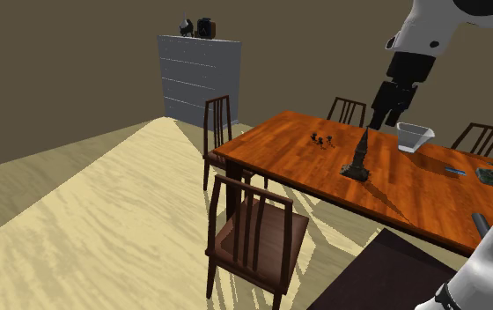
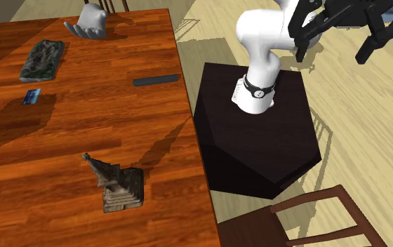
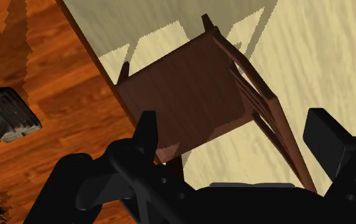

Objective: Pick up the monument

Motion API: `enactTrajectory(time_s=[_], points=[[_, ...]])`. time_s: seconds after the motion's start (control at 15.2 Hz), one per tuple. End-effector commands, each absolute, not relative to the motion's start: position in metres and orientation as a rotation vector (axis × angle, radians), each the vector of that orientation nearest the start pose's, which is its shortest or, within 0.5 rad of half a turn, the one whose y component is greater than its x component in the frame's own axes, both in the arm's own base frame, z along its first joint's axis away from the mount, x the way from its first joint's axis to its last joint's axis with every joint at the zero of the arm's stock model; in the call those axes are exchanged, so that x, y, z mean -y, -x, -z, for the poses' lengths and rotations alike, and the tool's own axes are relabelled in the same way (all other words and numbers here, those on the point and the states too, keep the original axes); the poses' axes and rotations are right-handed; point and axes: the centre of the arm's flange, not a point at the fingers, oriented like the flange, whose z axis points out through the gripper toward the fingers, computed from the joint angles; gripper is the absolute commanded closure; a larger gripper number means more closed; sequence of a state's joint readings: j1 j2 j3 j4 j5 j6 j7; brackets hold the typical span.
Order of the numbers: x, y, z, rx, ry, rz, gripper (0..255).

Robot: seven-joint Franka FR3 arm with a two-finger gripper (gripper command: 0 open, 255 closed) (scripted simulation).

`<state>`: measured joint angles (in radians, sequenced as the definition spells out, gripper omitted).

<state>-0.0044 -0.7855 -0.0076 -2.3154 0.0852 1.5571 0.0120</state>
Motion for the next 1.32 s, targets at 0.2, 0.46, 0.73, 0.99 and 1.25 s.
enactTrajectory(time_s=[0.2, 0.46, 0.73, 0.99, 1.25], points=[[0.029, -0.31, -0.59, 0.013, 3.054, 0.059, 0], [0.075, -0.316, -0.566, 0.071, 3.058, 0.083, 0], [0.12, -0.325, -0.542, 0.129, 3.06, 0.107, 0], [0.165, -0.336, -0.518, 0.187, 3.062, 0.131, 0], [0.21, -0.349, -0.495, 0.245, 3.061, 0.155, 0]])
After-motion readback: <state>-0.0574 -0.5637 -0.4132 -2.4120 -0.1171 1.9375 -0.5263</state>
